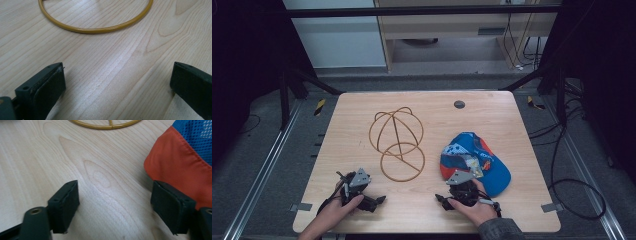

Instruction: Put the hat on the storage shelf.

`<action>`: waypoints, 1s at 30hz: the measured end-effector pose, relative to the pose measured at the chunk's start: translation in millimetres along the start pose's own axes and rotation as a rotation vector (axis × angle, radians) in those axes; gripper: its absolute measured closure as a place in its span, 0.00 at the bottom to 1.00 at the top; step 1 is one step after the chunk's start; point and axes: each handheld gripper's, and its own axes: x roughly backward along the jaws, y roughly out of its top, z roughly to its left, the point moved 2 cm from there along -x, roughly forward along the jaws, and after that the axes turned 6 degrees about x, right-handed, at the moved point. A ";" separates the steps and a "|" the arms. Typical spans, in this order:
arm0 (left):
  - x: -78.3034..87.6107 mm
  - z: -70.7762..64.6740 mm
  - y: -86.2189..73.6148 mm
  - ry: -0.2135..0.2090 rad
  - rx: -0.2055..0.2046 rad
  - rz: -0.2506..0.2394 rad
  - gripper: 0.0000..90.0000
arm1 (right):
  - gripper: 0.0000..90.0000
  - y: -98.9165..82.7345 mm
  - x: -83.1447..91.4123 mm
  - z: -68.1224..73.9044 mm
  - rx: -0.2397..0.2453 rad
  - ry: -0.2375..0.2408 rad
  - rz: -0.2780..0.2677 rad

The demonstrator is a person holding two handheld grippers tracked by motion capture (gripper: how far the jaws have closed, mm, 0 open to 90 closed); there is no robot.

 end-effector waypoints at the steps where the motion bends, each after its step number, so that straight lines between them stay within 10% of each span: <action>1: 0.0 0.0 0.0 0.000 0.000 0.000 0.00 | 0.25 1.7 3.9 -0.1 0.008 0.003 -0.002; 15: 0.0 0.1 0.0 0.000 0.000 0.001 0.00 | 0.20 22.0 83.0 -55.6 0.003 -0.087 0.074; 30: 0.0 0.1 0.1 0.000 -0.001 0.000 0.00 | 0.23 18.7 110.6 -93.5 -0.040 -0.125 0.154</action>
